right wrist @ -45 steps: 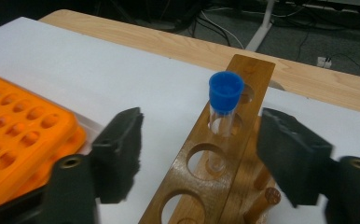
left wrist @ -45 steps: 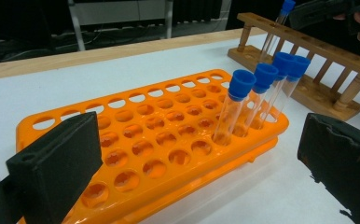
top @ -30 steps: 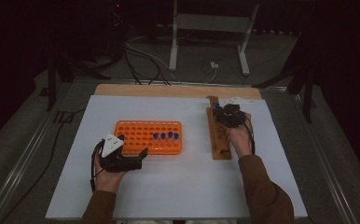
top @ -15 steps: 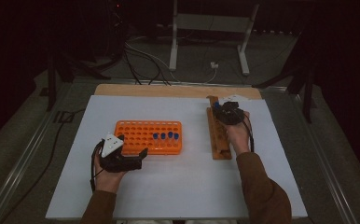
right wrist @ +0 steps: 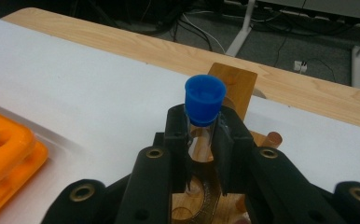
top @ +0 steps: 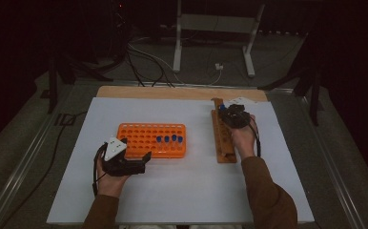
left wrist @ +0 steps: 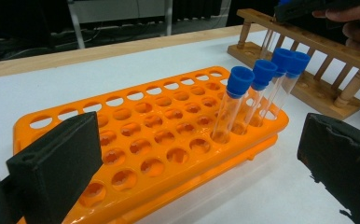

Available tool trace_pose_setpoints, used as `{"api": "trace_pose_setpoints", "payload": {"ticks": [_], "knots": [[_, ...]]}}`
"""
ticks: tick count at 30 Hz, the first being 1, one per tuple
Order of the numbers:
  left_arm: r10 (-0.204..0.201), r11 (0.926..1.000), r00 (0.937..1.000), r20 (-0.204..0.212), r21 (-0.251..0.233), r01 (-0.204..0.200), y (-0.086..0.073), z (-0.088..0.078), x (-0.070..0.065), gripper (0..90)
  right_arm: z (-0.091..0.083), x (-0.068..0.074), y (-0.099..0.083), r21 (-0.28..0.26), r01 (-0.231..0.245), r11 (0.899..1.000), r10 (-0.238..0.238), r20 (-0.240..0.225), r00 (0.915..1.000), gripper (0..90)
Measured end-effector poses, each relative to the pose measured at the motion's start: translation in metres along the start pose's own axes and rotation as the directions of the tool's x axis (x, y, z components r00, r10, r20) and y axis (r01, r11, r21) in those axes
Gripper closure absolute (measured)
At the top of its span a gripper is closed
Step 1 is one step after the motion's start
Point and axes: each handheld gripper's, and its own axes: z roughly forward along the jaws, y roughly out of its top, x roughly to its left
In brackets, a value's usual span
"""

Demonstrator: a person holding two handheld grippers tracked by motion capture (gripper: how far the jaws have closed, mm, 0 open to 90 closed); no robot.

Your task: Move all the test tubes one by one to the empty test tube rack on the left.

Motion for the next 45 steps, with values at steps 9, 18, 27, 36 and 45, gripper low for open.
{"api": "trace_pose_setpoints", "payload": {"ticks": [9,18,27,36,45], "knots": [[0.003,1.0,1.0,-0.001,0.003,-0.003,0.0,0.0,0.0,0.6,-0.015,0.0,0.008,-0.051,0.003,0.999,-0.003,0.001,1.0,77.3],[0.001,1.0,1.0,0.001,0.003,-0.001,0.0,0.001,0.0,0.6,-0.032,0.0,0.016,-0.095,0.035,0.995,-0.034,0.006,0.9994,77.3],[-0.002,1.0,1.0,0.006,0.002,0.002,0.0,0.001,0.0,0.6,-0.051,0.006,0.026,-0.142,0.072,0.987,-0.073,0.001,0.9973,77.3],[0.001,1.0,1.0,0.008,0.005,-0.001,0.0,0.001,-0.001,0.7,-0.063,0.021,0.026,-0.154,0.105,0.983,-0.114,-0.055,0.9919,77.2],[0.004,1.0,1.0,0.009,0.005,-0.004,0.001,0.001,-0.002,0.7,-0.076,0.041,0.022,-0.173,0.12,0.978,-0.144,-0.129,0.9812,77.2]]}}
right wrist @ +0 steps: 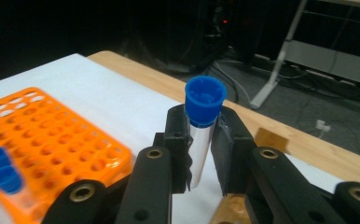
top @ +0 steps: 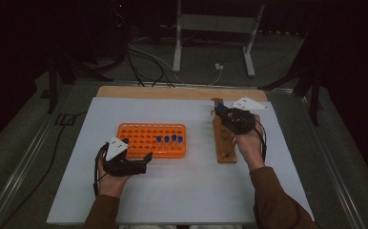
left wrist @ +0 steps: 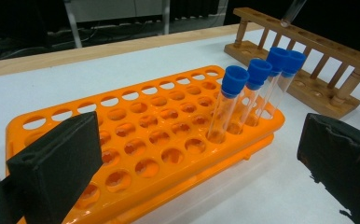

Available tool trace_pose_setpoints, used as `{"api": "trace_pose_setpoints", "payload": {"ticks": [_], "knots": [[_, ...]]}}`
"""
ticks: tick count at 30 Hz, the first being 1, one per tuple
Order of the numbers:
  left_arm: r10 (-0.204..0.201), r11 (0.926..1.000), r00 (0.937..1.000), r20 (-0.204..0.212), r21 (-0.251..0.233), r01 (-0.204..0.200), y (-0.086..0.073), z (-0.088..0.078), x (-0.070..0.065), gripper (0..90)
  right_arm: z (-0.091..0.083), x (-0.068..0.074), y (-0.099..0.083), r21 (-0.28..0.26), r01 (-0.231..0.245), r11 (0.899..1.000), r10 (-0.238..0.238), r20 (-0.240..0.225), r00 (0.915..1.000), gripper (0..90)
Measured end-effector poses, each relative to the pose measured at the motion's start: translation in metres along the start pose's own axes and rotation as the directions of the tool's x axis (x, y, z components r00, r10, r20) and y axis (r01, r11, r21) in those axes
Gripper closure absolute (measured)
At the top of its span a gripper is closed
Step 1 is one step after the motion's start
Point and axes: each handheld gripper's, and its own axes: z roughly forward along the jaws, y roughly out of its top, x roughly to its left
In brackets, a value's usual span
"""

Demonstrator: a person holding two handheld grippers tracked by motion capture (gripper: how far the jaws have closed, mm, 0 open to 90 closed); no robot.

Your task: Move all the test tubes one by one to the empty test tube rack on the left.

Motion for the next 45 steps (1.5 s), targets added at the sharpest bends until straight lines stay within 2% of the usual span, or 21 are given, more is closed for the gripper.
{"api": "trace_pose_setpoints", "payload": {"ticks": [5,9,15,20,32,45], "knots": [[-0.002,1.0,0.9999,0.012,-0.004,0.002,0.001,0.0,-0.001,0.7,-0.005,0.009,0.0,0.003,-0.003,1.0,0.003,-0.053,0.9986,77.1],[-0.004,0.9999,0.9997,0.022,-0.014,0.004,0.003,-0.001,-0.004,0.7,-0.008,0.018,0.0,0.015,0.015,1.0,-0.014,-0.087,0.9961,77.0],[0.005,0.9999,0.9996,0.028,-0.016,-0.005,0.005,0.0,-0.008,0.7,-0.013,0.03,-0.002,0.027,0.038,0.999,-0.035,-0.124,0.9917,77.0],[0.013,0.9998,0.9995,0.027,-0.018,-0.012,0.008,0.001,-0.013,0.7,-0.016,0.039,-0.003,0.034,0.038,0.999,-0.032,-0.151,0.988,76.9],[0.054,0.9984,0.9971,0.053,-0.018,-0.053,0.021,0.01,-0.03,1.5,-0.02,0.061,-0.005,0.052,0.065,0.997,-0.05,-0.248,0.9673,76.9],[0.084,0.9962,0.9924,0.091,-0.032,-0.081,0.033,0.021,-0.049,2.6,-0.014,0.089,-0.002,0.064,0.088,0.994,-0.062,-0.327,0.9429,76.8]]}}
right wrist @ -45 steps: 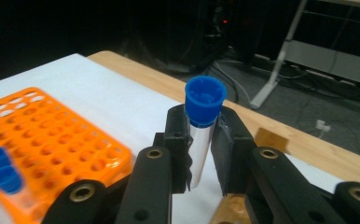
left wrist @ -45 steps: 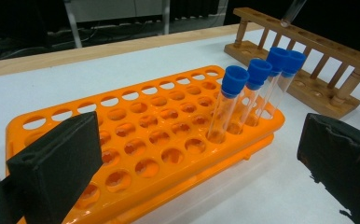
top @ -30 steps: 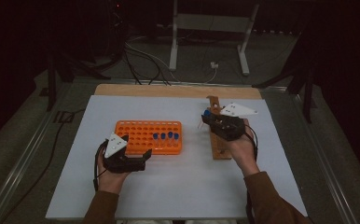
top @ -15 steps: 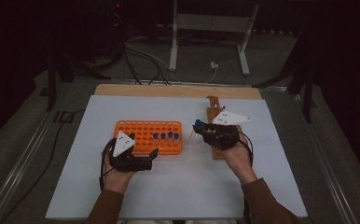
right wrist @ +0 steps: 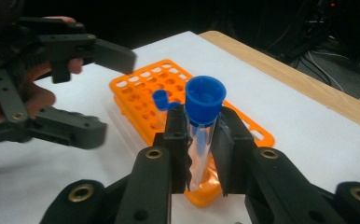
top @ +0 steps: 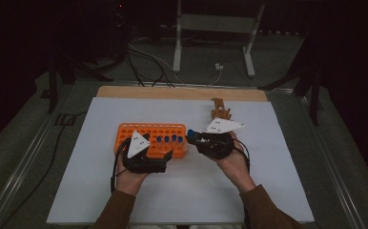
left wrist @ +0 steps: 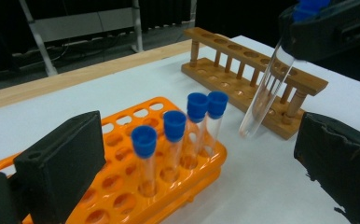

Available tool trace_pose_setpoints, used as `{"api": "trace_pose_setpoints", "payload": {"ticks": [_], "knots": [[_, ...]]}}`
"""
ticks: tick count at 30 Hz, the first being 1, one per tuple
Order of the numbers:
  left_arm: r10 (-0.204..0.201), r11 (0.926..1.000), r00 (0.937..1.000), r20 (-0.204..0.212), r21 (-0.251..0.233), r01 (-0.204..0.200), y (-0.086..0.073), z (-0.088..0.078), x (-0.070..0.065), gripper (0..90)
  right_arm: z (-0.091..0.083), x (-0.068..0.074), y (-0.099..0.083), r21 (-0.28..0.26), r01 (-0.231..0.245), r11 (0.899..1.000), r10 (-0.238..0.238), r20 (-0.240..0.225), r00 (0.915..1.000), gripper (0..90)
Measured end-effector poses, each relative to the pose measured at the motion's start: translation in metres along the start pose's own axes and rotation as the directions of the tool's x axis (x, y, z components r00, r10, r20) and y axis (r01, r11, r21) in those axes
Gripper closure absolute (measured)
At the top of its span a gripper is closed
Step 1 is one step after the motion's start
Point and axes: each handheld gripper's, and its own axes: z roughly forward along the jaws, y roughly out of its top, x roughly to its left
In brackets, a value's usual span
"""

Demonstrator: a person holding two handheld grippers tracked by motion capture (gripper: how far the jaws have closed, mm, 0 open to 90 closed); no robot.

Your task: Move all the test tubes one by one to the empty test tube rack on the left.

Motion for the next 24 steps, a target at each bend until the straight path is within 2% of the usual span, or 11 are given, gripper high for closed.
{"api": "trace_pose_setpoints", "payload": {"ticks": [5,9,18,24], "knots": [[0.01,0.9999,0.9999,0.011,0.012,-0.01,0.004,0.007,-0.007,2.8,0.007,0.008,0.002,0.001,0.007,1.0,-0.007,-0.023,0.9997,76.8],[0.03,0.9992,0.9996,0.002,0.028,-0.03,0.004,0.011,-0.013,8.5,0.012,0.013,0.004,0.002,0.009,1.0,-0.009,-0.04,0.9991,76.8],[0.072,0.9973,0.9964,0.044,0.012,-0.073,0.004,0.011,-0.016,50.9,0.018,0.019,0.007,0.002,0.01,1.0,-0.01,-0.067,0.9977,76.8],[0.081,0.9967,0.9937,0.077,0.004,-0.081,0.003,0.012,-0.018,67.0,0.02,0.019,0.006,0.001,-0.001,1.0,0.001,-0.083,0.9965,76.9]]}}
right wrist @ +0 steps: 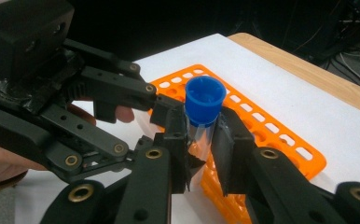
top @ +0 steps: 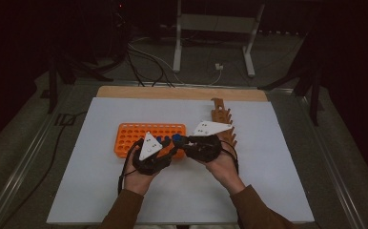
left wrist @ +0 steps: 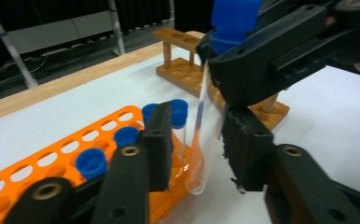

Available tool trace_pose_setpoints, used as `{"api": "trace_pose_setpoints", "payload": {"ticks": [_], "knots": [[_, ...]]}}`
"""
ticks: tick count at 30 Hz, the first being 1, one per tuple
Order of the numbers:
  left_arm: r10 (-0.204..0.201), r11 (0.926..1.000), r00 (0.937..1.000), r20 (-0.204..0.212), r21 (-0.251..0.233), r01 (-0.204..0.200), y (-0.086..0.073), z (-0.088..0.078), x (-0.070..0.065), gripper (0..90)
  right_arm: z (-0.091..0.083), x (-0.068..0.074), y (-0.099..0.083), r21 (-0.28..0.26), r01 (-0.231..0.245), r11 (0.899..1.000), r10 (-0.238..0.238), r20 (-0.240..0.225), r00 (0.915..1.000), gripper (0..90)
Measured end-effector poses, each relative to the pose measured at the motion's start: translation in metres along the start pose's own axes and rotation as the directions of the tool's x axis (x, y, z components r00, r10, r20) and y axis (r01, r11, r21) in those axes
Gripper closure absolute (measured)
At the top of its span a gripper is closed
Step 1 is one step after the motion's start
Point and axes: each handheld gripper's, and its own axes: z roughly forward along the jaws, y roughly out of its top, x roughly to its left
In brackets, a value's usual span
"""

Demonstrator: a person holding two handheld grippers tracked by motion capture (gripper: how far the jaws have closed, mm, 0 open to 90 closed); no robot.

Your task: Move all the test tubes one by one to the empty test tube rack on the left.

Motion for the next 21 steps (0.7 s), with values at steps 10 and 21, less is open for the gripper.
{"api": "trace_pose_setpoints", "payload": {"ticks": [10,21], "knots": [[0.035,0.9994,0.9992,0.019,0.008,-0.035,-0.001,0.0,-0.002,78.1,0.002,0.001,0.0,0.004,0.003,1.0,-0.003,-0.013,0.9999,76.3],[0.011,0.9999,0.9999,0.001,0.004,-0.011,-0.002,-0.003,0.006,78.1,-0.009,-0.008,0.0,-0.031,-0.011,0.999,0.011,-0.005,0.9999,50.5]]}}
